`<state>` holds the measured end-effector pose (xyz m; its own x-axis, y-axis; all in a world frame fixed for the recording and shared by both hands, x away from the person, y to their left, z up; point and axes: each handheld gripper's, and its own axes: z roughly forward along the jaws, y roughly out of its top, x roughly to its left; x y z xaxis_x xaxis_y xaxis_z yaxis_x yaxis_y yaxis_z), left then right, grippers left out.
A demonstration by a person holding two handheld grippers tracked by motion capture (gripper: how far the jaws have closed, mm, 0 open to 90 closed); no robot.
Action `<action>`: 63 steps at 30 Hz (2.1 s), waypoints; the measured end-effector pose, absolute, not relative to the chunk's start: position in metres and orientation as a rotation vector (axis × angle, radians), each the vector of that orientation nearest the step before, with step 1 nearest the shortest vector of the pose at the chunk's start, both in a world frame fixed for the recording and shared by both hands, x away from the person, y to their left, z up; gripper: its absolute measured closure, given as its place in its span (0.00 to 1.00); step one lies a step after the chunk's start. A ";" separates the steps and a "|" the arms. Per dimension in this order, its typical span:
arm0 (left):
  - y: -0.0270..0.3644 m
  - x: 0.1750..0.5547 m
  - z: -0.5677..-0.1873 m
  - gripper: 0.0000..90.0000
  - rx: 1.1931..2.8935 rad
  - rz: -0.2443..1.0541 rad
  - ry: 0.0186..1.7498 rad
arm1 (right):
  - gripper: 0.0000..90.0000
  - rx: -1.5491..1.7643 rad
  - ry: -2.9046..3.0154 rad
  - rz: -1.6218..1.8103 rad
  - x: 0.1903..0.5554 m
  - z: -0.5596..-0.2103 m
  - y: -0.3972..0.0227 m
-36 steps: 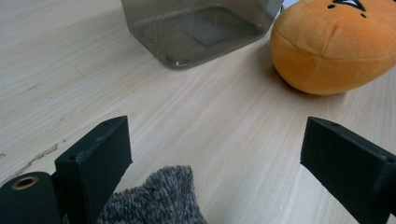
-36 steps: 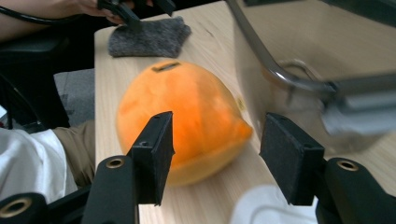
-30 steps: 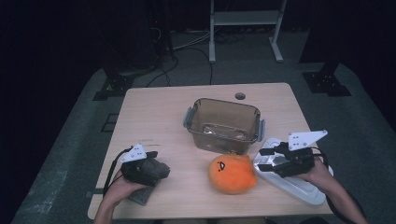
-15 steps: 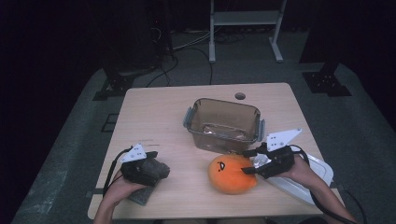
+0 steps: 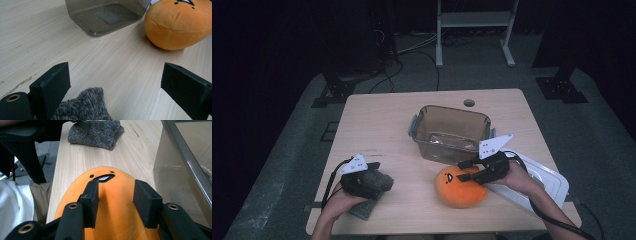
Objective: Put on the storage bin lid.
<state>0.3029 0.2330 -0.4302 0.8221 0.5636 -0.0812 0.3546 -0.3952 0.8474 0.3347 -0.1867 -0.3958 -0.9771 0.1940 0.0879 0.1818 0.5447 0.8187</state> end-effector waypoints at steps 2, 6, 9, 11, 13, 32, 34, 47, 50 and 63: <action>0.233 0.303 -0.430 0.09 2.024 0.268 0.677 | 0.63 0.339 2.750 1.452 0.335 -0.396 -0.186; 0.233 0.303 -0.431 0.09 2.028 0.266 0.676 | 0.66 0.348 2.760 1.449 0.335 -0.405 -0.184; 0.232 0.303 -0.431 0.09 2.028 0.266 0.677 | 0.66 0.350 2.776 1.437 0.334 -0.409 -0.183; 0.232 0.303 -0.431 0.09 2.028 0.267 0.677 | 0.65 0.372 2.780 1.446 0.333 -0.413 -0.182; 0.232 0.303 -0.431 0.09 2.029 0.267 0.676 | 0.64 0.381 2.785 1.457 0.333 -0.415 -0.183; 0.231 0.303 -0.431 0.09 2.033 0.262 0.677 | 0.54 0.438 2.769 1.428 0.328 -0.420 -0.183; 0.231 0.303 -0.431 0.09 2.033 0.261 0.677 | 0.54 0.442 2.775 1.410 0.327 -0.418 -0.182; 0.230 0.303 -0.432 0.09 2.033 0.259 0.682 | 0.54 0.444 2.760 1.453 0.329 -0.422 -0.185; 0.230 0.303 -0.432 0.09 2.037 0.259 0.683 | 0.54 0.480 2.775 1.447 0.330 -0.421 -0.185; 0.230 0.303 -0.432 0.09 2.036 0.258 0.683 | 0.58 0.549 2.793 1.481 0.334 -0.422 -0.185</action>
<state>0.3026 0.2299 -0.4316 0.8224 0.5621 -0.0875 0.3644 -0.4023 0.8398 0.3340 -0.1850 -0.4224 -0.9392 0.2666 0.2165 0.3288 0.5159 0.7910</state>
